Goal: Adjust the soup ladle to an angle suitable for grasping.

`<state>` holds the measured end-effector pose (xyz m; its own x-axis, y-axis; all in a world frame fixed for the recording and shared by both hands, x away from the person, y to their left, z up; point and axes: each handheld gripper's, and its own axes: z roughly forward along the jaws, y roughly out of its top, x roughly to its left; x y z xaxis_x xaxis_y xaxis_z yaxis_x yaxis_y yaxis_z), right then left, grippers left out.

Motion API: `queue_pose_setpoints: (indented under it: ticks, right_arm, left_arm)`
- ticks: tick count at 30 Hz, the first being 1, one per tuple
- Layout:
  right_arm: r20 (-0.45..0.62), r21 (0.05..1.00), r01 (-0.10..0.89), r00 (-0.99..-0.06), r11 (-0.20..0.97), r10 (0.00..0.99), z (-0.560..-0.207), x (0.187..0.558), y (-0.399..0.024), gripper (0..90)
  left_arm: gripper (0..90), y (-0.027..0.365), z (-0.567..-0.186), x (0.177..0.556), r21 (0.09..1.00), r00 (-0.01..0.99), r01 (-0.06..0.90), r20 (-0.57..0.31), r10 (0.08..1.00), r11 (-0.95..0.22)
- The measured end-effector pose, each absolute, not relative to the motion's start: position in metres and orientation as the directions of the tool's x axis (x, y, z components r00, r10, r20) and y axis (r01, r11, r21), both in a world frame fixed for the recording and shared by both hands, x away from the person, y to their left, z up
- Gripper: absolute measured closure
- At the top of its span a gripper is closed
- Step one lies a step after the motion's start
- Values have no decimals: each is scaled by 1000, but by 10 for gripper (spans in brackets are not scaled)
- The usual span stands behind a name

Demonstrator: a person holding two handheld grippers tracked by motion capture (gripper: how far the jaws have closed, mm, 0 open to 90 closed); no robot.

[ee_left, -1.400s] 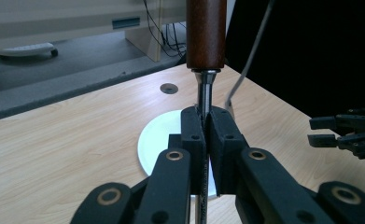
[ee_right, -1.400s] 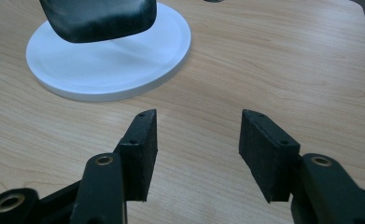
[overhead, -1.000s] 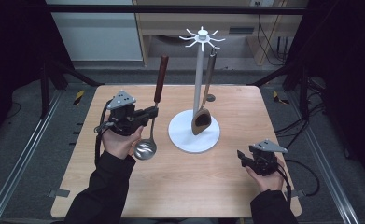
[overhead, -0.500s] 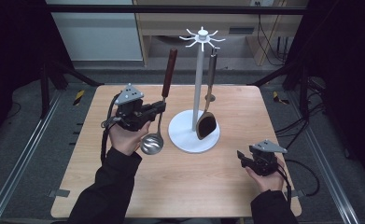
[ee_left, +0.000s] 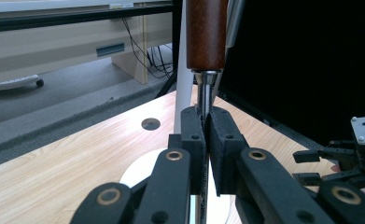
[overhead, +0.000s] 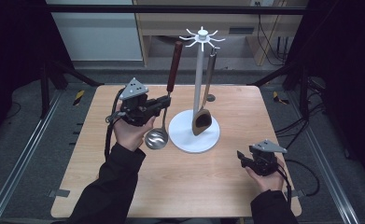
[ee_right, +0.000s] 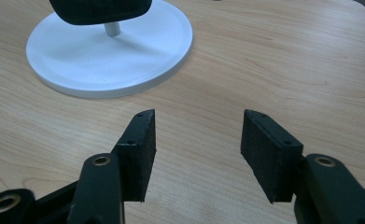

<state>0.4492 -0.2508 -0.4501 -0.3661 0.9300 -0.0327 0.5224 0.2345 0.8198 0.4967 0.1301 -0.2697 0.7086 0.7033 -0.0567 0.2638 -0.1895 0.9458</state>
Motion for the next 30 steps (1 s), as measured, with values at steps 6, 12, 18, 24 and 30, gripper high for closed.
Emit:
queue_pose_setpoints:
  ticks: [6,12,18,24,30]
  right_arm:
    - [-31,820,523,-365,233,930,-450,449,-251,458]
    - [-28,820,524,-365,231,931,-450,449,-251,458]
    - [-24,821,524,-366,227,930,-450,449,-252,459]
    - [-22,822,523,-368,226,930,-450,449,-252,458]
    - [-22,821,524,-367,226,930,-450,449,-252,458]
  left_arm:
    - [854,126,-267,499,945,707,264,-54,705,-193]
    - [854,122,-265,504,945,708,263,-50,705,-197]
    - [854,117,-266,509,943,711,264,-50,701,-201]
    - [854,114,-267,511,940,713,267,-46,700,-211]
    - [853,111,-268,515,937,710,275,-48,702,-215]
